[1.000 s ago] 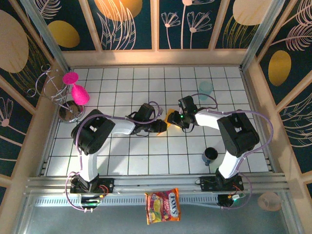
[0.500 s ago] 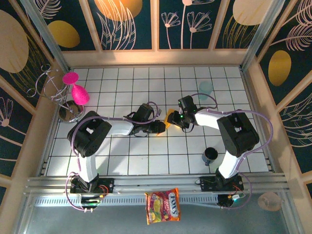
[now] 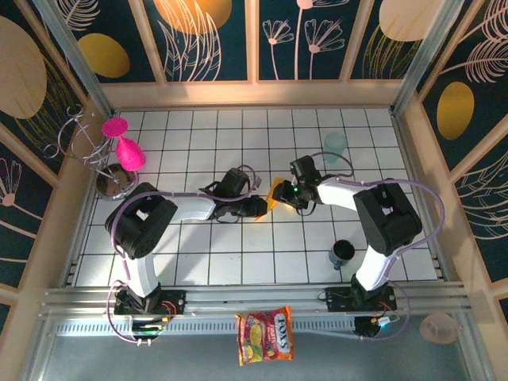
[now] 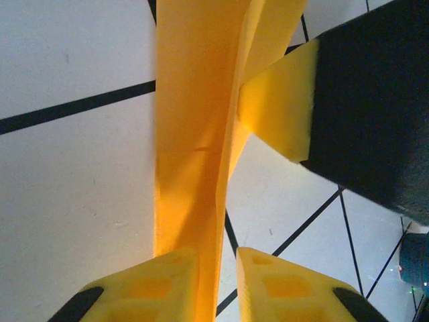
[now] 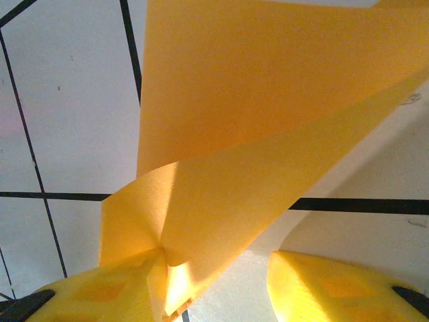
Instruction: Fold a paper plane with a square sheet of paper (pick it up from the middle)
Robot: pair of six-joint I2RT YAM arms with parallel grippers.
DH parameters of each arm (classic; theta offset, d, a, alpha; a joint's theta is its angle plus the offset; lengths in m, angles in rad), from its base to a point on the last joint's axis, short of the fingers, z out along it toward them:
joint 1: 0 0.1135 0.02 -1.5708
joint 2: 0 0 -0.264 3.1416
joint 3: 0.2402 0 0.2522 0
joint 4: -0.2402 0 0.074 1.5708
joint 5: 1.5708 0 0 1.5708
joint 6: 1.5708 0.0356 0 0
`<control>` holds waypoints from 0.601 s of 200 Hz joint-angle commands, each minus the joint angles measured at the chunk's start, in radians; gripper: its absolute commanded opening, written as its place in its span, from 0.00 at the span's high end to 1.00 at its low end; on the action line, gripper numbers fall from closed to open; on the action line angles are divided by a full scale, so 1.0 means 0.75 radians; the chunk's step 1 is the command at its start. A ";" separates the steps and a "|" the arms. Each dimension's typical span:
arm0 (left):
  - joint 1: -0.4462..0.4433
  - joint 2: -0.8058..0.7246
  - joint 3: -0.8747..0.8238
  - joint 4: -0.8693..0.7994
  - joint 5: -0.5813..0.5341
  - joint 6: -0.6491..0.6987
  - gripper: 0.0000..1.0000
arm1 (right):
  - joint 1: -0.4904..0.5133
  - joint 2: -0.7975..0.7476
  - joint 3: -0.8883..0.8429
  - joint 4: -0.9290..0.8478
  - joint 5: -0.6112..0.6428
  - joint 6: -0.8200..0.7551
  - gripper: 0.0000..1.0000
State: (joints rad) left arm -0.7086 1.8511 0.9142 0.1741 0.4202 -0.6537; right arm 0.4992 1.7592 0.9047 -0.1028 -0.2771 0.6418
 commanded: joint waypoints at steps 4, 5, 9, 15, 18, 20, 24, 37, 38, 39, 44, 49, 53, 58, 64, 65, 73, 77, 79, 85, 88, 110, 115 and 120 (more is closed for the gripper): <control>-0.004 -0.001 -0.022 -0.040 -0.003 0.031 0.80 | 0.016 0.130 -0.012 0.063 0.122 -0.007 0.53; -0.004 -0.001 -0.023 -0.040 -0.003 0.031 0.80 | 0.016 0.131 -0.011 0.061 0.122 -0.007 0.53; -0.005 0.001 -0.025 -0.042 -0.007 0.031 0.81 | 0.017 0.133 -0.010 0.060 0.124 -0.007 0.53; -0.005 0.006 -0.028 -0.044 -0.015 0.031 0.82 | 0.016 0.134 -0.009 0.058 0.126 -0.007 0.53; -0.005 0.007 -0.029 -0.045 -0.019 0.031 0.82 | 0.016 0.135 -0.008 0.056 0.126 -0.007 0.53; -0.005 0.006 -0.030 -0.043 -0.021 0.030 0.82 | 0.016 0.138 -0.008 0.056 0.128 -0.007 0.53; -0.005 0.005 -0.034 -0.041 -0.022 0.029 0.83 | 0.017 0.140 -0.009 0.054 0.130 -0.007 0.53; -0.006 0.006 -0.042 -0.032 -0.022 0.025 0.83 | 0.017 0.146 -0.006 0.053 0.132 -0.009 0.53; -0.005 0.007 -0.043 -0.032 -0.022 0.025 0.83 | 0.018 0.147 -0.006 0.053 0.131 -0.009 0.53; -0.005 0.007 -0.043 -0.031 -0.022 0.024 0.83 | 0.017 0.146 -0.006 0.053 0.132 -0.009 0.53; -0.004 0.007 -0.045 -0.029 -0.022 0.023 0.84 | 0.017 0.150 -0.006 0.054 0.131 -0.011 0.53; -0.006 0.007 -0.045 -0.028 -0.024 0.021 0.84 | 0.018 0.153 -0.006 0.053 0.132 -0.011 0.53; -0.005 0.007 -0.047 -0.026 -0.022 0.021 0.84 | 0.017 0.155 -0.006 0.054 0.132 -0.013 0.53; -0.006 0.010 -0.051 -0.023 -0.022 0.019 0.84 | 0.017 0.155 -0.006 0.053 0.134 -0.013 0.53; -0.005 0.014 -0.054 -0.020 -0.020 0.014 0.84 | 0.018 0.160 -0.006 0.052 0.136 -0.013 0.54; -0.006 0.014 -0.055 -0.020 -0.020 0.013 0.84 | 0.018 0.161 -0.006 0.052 0.136 -0.013 0.53; -0.005 0.019 -0.057 -0.017 -0.021 0.010 0.85 | 0.018 0.164 -0.006 0.051 0.141 -0.013 0.54; -0.005 0.022 -0.060 -0.016 -0.020 0.008 0.85 | 0.018 0.164 -0.007 0.051 0.142 -0.013 0.54; -0.006 0.023 -0.062 -0.014 -0.020 0.008 0.84 | 0.018 0.164 -0.008 0.051 0.143 -0.013 0.54; -0.005 0.024 -0.066 -0.010 -0.017 0.005 0.85 | 0.018 0.166 -0.008 0.053 0.144 -0.013 0.54; -0.006 0.024 -0.069 -0.007 -0.016 0.004 0.85 | 0.018 0.166 -0.009 0.053 0.145 -0.013 0.54; -0.006 0.024 -0.091 0.007 -0.014 -0.004 0.85 | 0.018 0.178 -0.012 0.050 0.151 -0.015 0.54; -0.006 0.024 -0.095 0.009 -0.016 -0.004 0.85 | 0.018 0.179 -0.014 0.052 0.152 -0.015 0.54; -0.006 0.026 -0.099 0.011 -0.017 -0.004 0.85 | 0.018 0.181 -0.016 0.049 0.153 -0.015 0.54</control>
State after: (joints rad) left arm -0.7086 1.8523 0.8665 0.1848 0.4107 -0.6487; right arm 0.4995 1.7771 0.9154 -0.1181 -0.2703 0.6415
